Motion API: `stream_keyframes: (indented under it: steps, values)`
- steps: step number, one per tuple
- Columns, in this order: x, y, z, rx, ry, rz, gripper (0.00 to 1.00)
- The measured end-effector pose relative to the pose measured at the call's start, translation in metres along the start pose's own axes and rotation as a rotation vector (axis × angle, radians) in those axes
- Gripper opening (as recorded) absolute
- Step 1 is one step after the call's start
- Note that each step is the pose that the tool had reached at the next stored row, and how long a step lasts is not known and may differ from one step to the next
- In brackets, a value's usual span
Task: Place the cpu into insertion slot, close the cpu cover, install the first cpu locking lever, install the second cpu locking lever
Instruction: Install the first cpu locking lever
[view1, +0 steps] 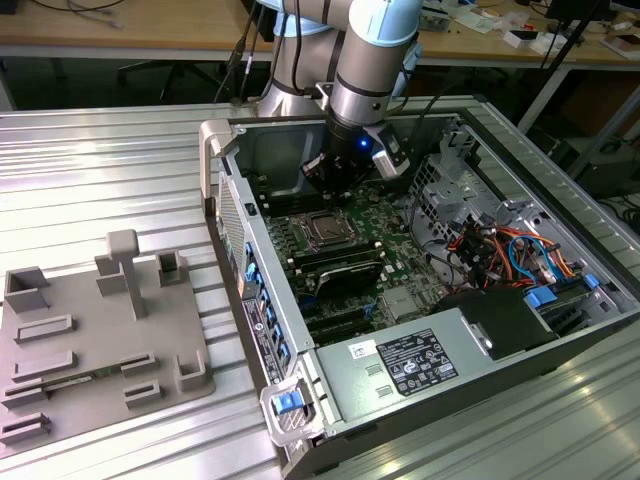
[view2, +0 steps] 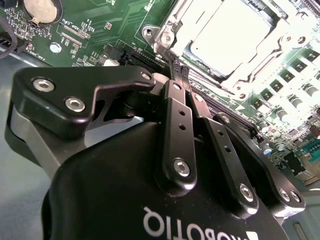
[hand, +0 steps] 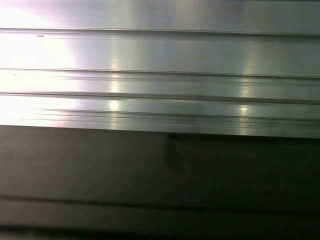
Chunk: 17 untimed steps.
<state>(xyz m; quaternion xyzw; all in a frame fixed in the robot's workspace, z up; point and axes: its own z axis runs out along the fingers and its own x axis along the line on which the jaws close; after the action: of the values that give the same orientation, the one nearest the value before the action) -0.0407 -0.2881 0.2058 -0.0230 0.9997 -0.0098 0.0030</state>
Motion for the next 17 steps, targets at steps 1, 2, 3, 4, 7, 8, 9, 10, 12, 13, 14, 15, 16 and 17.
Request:
stream_keyframes:
  steps: [1,2,3,4,7,8,9,10,12,13,14,15,16,17]
  values:
    - [0.0,-0.0001,0.0,0.0006,0.0001,0.0,0.11]
    - [0.0,-0.0002,0.0,0.0014,0.0003,0.0,0.11]
    - [-0.0001,-0.0003,0.0,0.002,0.0004,0.0,0.11]
    - [-0.0001,-0.0004,0.0001,0.0028,0.0005,0.0,0.11]
    - [-0.0006,-0.0007,0.0009,0.0053,0.0004,0.0,0.11]
    - [-0.0008,-0.0007,0.0011,0.0058,0.0005,0.0,0.11]
    - [-0.001,-0.0009,0.0012,0.0062,0.0006,0.0,0.11]
    - [-0.0012,-0.001,0.0014,0.0065,0.0005,0.0,0.11]
    - [-0.0015,-0.0011,0.0019,0.0072,0.0006,0.0,0.11]
    - [-0.0017,-0.0012,0.0024,0.0075,0.0005,0.0,0.11]
    - [-0.0019,-0.0011,0.003,0.0075,0.0002,0.0,0.11]
    - [-0.002,-0.001,0.0037,0.0073,0.0002,0.0,0.11]
    - [-0.002,-0.0011,0.0043,0.0081,0.0006,0.0,0.11]
    - [-0.002,-0.0011,0.0046,0.0084,0.0008,0.0,0.11]
